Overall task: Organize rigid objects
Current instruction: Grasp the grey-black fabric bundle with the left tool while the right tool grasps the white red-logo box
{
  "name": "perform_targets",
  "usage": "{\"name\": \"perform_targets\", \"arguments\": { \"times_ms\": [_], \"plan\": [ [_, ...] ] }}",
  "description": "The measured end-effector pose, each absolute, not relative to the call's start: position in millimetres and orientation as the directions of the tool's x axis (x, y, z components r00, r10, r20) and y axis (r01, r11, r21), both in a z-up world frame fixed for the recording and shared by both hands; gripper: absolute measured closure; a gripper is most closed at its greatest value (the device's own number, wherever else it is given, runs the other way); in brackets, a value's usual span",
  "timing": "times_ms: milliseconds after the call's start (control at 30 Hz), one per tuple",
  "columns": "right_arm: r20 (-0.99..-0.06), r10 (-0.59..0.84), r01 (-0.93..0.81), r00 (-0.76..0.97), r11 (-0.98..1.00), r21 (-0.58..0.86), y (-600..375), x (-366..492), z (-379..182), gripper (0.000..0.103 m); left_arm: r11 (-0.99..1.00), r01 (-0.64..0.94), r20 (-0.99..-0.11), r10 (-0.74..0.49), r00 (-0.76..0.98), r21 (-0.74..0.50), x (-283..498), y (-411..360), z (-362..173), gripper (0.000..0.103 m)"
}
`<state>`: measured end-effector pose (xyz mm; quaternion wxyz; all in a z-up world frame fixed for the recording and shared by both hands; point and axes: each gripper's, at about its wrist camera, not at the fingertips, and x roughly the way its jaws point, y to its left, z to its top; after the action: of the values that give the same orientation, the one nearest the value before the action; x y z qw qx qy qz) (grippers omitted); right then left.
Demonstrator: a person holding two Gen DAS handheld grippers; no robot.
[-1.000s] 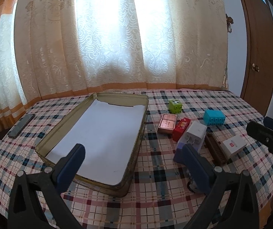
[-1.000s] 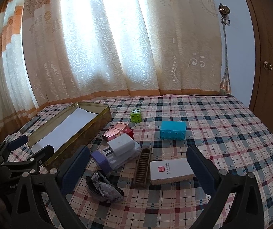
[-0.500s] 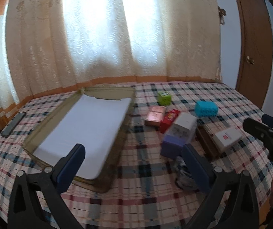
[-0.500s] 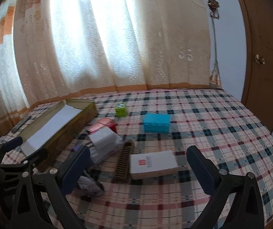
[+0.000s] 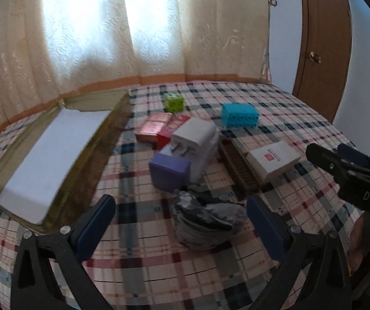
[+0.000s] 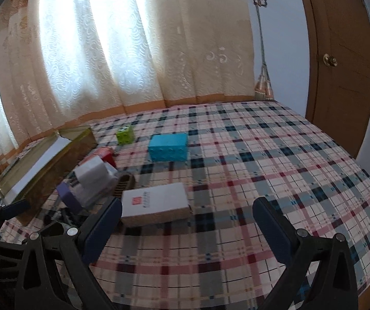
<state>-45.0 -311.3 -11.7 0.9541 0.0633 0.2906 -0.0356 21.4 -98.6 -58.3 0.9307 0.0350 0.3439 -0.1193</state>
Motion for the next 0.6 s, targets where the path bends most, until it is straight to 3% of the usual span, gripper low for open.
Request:
{"name": "perform_targets", "arguments": {
  "times_ms": [333,400,467,600],
  "plan": [
    [-0.578,-0.032,0.118,0.815,0.987,0.111,-316.7,-37.8,-21.2,0.001,0.947,0.319,-0.716,-0.207,0.667,0.023,30.7,-118.8,-71.9,0.001],
    [-0.585,-0.036,0.118,0.81,0.988,0.102,-315.4,-35.3,-21.9,0.001,0.946,0.324,-0.72,-0.216,0.66,0.014,32.3,-117.8,-72.8,0.007],
    [-0.591,-0.036,0.113,0.806,0.989,0.094,-313.5,-32.0,-22.3,0.001,0.941,0.338,-0.73,-0.242,0.639,-0.016,35.4,-116.3,-75.5,0.03],
    [-0.609,-0.031,0.091,0.793,0.994,0.068,-308.0,-24.5,-23.6,0.001,0.936,0.346,-0.72,-0.279,0.635,-0.058,35.4,-110.0,-74.0,0.031]
  ]
}}
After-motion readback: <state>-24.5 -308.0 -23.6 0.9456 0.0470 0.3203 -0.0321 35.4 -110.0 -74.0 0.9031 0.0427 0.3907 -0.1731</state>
